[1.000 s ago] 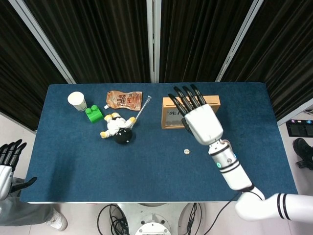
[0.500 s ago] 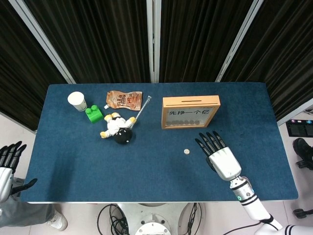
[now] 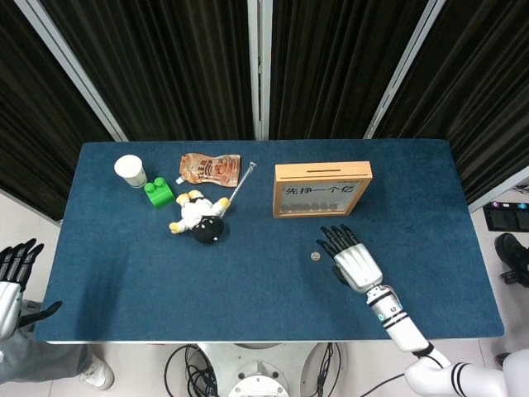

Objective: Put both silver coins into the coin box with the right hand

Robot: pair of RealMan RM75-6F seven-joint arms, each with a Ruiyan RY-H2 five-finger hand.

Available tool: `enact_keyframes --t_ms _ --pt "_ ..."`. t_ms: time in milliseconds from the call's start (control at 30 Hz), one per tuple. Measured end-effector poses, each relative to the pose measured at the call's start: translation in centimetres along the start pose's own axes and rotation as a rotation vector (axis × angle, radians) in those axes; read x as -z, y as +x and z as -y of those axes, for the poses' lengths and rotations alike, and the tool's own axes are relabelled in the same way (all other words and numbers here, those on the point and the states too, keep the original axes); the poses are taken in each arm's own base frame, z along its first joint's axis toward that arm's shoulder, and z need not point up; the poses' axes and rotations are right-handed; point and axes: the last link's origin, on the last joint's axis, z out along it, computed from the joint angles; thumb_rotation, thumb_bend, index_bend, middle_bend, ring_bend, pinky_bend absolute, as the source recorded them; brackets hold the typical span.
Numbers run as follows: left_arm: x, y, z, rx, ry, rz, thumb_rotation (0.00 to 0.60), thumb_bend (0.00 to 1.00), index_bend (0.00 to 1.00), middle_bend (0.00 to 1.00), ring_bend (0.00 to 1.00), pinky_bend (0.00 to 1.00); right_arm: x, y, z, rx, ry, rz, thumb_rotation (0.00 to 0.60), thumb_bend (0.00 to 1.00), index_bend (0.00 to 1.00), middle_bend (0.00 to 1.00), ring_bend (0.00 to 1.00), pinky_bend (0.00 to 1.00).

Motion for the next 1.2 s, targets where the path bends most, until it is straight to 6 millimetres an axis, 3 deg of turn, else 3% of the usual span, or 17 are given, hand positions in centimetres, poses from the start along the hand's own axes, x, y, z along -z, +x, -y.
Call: enact_keyframes --t_ms 167,600,1200 --pt "0.0 0.1 0.2 0.001 0.013 -0.003 0.600 0.07 0.06 0.01 0.00 0.00 -1.0 -0.8 0.5 -0.015 -0.011 0.033 0.600 0.36 0.29 0.03 0.00 0.00" --pt "0.0 0.0 0.7 0.011 0.016 0.000 0.600 0.07 0.06 0.01 0.00 0.00 -2.4 -1.8 1.8 -0.045 -0.030 0.013 0.600 0.37 0.36 0.04 0.00 0.00" --pt "-0.2 -0.1 1.1 0.021 0.022 0.005 0.600 0.07 0.06 0.01 0.00 0.00 -2.5 -2.5 1.6 -0.064 -0.048 0.031 0.600 0.37 0.37 0.03 0.00 0.00"
